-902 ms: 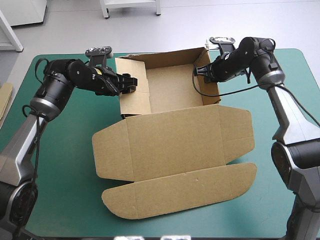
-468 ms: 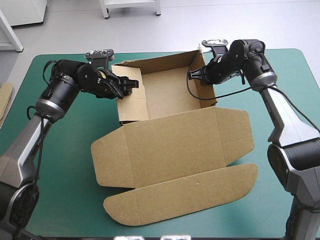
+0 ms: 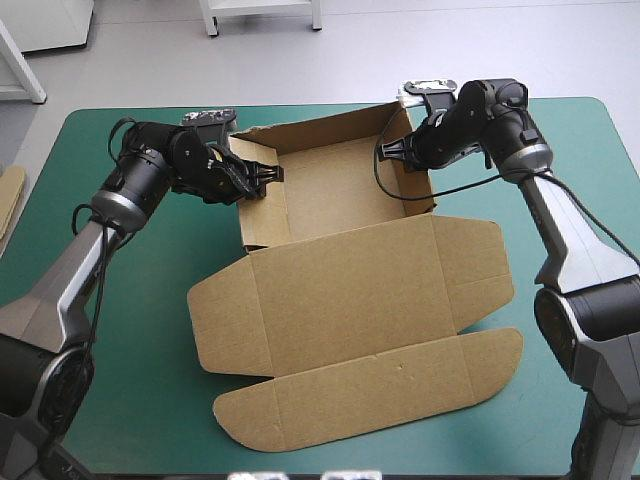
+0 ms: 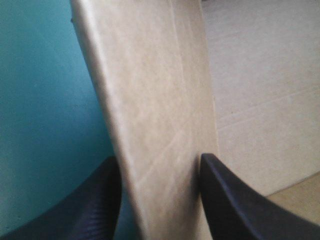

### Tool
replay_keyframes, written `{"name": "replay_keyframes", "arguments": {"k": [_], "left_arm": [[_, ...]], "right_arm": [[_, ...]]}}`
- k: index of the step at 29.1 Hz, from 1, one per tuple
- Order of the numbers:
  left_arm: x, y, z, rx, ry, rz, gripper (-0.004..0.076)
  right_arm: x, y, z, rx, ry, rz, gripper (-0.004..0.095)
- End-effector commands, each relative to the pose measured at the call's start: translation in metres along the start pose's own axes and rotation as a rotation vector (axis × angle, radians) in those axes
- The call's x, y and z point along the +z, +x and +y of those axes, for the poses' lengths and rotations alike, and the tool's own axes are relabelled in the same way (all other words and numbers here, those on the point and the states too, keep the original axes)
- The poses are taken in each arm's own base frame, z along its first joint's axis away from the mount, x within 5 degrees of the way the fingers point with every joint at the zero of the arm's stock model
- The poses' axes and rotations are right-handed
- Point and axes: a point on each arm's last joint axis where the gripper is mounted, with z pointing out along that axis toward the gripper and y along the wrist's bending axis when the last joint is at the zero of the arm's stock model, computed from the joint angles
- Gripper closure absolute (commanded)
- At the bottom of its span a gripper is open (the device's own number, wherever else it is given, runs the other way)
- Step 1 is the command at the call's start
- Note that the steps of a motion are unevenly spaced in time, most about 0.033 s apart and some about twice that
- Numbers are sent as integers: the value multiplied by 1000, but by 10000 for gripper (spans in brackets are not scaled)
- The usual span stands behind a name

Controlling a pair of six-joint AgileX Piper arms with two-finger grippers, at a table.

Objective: Fold the box

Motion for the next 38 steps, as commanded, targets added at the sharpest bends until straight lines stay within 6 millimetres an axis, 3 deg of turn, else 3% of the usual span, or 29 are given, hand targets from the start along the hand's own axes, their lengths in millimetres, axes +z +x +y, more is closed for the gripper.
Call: {"name": "replay_keyframes", "arguments": {"k": [1,14,17,21,27,32,38], "left_arm": [[-18,-9,-5,-14,10,-88,374],[-15,-12,-2,-42,-43,-121,389],[-15,-12,-7,-36,-25,-137,487],[-14,-10,-19,-10,2,-153,734],[-16,-9,-29,24,15,-172,732],[-32,-21,-31,55,-13,-234,733],[-25,-31,-28,84,-114,-171,732]], "right_arm": [[-35,-9,12,4,-45,-120,911],[-34,-9,10,3,-22,-118,911],[-34,-8,10,3,-21,-117,911],[-34,-8,9,1,-18,-115,911],[-32,-7,7,0,8,-101,911],[-24,-5,6,9,12,-59,911],[-13,1,24,-44,65,-20,910]]}}
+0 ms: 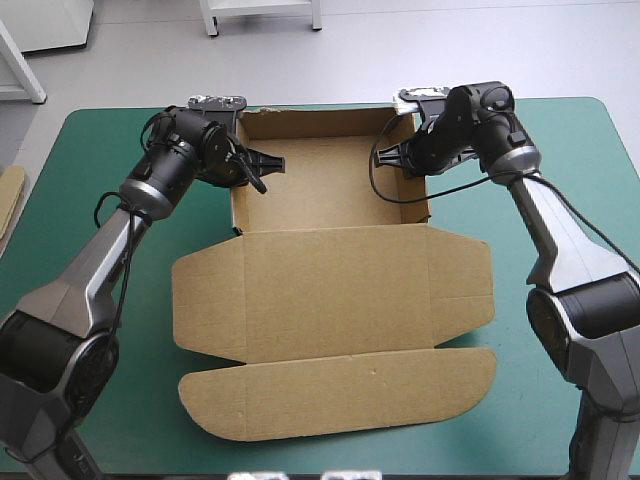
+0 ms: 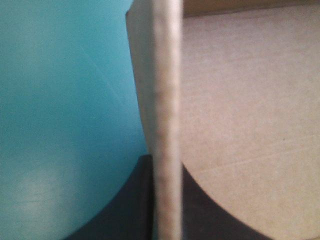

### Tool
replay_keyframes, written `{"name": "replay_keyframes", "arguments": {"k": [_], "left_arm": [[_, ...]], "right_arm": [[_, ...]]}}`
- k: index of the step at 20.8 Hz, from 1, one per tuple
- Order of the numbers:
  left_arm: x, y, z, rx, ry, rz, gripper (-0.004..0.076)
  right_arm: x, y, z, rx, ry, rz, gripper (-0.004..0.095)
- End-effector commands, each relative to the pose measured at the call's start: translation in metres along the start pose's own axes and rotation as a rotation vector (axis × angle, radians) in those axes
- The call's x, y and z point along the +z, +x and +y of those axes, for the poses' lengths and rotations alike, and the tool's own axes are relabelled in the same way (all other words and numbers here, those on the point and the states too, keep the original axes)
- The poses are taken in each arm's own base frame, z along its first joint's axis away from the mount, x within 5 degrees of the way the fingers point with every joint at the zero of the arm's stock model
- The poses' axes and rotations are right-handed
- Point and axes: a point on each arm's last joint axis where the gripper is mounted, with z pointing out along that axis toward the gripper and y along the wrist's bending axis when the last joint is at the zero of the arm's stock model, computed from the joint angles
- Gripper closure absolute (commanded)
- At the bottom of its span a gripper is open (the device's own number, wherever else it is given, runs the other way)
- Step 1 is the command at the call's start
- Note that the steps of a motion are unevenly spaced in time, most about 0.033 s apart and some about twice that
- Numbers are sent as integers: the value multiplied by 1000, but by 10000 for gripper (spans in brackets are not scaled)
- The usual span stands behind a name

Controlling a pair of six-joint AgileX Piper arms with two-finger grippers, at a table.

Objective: Fold the box

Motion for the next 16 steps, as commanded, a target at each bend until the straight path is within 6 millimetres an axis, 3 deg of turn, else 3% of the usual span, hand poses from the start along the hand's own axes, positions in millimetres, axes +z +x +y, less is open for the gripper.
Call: {"name": "replay_keyframes", "arguments": {"k": [1,6,9,11,16], "left_arm": [[-30,-16,-8,0,59,-99,732],[-9,-20,-10,37,7,9,732],[7,-16,1,20,-36,102,732],[17,-16,9,-17,23,150,732],[46,-15,18,-20,16,210,732]], "right_arm": [[-26,-1,18,-65,24,-66,910],[-23,5,23,-72,45,-9,910],[-21,5,22,-67,43,-6,910],[-17,5,23,-65,39,2,910],[8,6,21,-57,42,55,910]]}}
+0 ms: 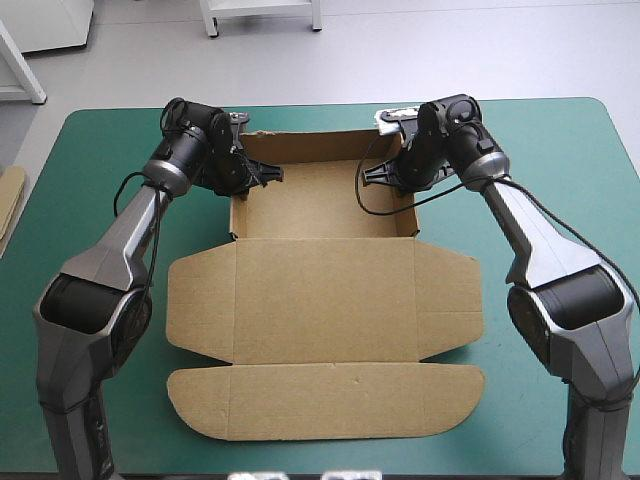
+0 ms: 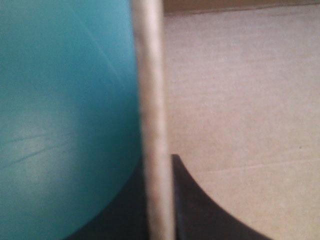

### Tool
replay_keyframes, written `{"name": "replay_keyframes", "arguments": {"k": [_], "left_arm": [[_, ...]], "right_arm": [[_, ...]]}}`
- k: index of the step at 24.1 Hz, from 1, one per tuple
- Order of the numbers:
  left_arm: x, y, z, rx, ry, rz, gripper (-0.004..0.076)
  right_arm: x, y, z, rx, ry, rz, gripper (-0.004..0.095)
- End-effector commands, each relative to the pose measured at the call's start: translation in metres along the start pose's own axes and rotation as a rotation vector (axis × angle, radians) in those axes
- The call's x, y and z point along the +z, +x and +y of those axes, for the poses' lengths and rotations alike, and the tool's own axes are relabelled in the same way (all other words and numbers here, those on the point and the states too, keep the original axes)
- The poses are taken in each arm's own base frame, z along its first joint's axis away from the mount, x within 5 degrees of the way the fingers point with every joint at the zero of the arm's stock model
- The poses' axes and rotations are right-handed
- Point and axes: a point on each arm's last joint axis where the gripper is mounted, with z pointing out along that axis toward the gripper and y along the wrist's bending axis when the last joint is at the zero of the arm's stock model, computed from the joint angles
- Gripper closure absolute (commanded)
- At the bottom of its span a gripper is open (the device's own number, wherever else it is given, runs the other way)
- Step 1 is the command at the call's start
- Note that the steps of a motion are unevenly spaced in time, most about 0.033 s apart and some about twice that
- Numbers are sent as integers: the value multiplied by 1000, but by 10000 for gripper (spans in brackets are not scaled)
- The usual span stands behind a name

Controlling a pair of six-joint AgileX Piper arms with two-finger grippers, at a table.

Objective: Fold the box

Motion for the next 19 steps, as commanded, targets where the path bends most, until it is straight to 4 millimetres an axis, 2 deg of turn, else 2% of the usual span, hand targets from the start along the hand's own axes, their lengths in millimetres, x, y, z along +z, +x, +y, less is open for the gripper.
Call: {"name": "replay_keyframes", "arguments": {"k": [1,4,9,15,19], "left_arm": [[-17,0,-1,13,23,-4,732],[2,0,-5,21,42,43,733],[20,0,-5,26,32,78,732],[36,0,-6,43,28,111,732],[36,0,-6,46,27,107,732]], "right_arm": [[-20,-1,5,-38,-19,-33,910],[-12,-1,5,-37,-16,-18,910],[6,-2,2,-33,-7,18,911],[37,-2,-2,-21,3,63,911],[37,-4,-1,-21,-2,38,911]]}}
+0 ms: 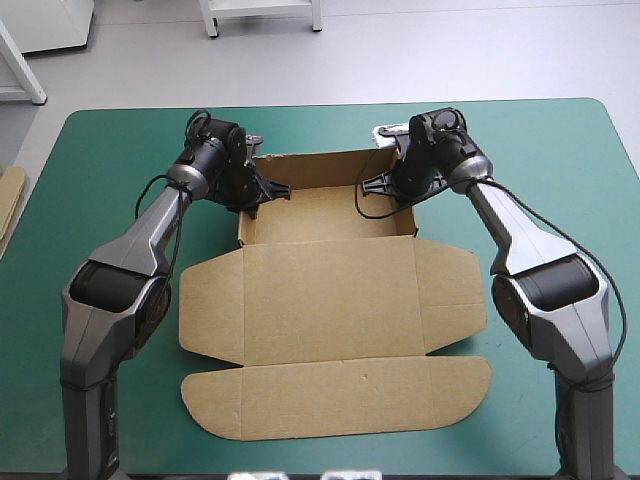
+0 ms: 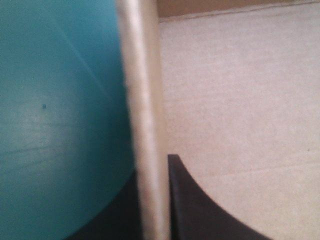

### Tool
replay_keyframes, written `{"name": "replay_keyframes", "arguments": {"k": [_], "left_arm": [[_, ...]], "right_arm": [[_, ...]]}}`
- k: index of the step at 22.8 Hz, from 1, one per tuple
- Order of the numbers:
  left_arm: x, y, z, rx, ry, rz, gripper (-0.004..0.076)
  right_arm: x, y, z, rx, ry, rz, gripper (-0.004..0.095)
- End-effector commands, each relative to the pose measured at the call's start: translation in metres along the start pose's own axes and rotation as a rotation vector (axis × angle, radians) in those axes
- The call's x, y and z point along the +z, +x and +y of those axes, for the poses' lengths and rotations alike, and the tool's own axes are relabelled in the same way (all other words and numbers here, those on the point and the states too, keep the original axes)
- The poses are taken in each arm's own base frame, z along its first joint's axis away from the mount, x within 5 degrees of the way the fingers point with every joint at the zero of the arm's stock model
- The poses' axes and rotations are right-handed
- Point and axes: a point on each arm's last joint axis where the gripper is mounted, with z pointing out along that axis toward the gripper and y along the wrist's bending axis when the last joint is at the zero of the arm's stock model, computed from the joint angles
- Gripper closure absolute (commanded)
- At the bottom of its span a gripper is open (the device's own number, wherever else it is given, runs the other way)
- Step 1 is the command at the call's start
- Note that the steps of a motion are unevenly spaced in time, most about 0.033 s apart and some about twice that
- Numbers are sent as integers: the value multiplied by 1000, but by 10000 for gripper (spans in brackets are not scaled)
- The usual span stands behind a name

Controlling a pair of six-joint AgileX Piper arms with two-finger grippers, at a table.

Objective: Fold the box

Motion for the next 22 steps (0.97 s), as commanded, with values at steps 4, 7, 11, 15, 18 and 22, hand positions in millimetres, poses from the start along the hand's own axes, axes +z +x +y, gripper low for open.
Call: {"name": "replay_keyframes", "arguments": {"k": [4,7,11,15,18,22], "left_arm": [[-26,2,-3,24,26,-24,730],[-35,-3,-5,41,33,-58,608],[-52,-10,-7,51,50,-120,313],[-56,-11,-8,51,54,-138,225],[-61,-12,-8,54,55,-159,225],[-76,-12,-8,92,69,-222,225]], "right_arm": [[-16,-3,4,-36,-28,-46,901],[-16,-2,4,-41,-26,-44,728],[-32,-8,5,-45,-26,-73,374],[-52,-16,8,-47,-41,-143,313],[-62,-20,8,-50,-42,-178,313],[-71,-22,7,-52,-32,-206,314]]}}
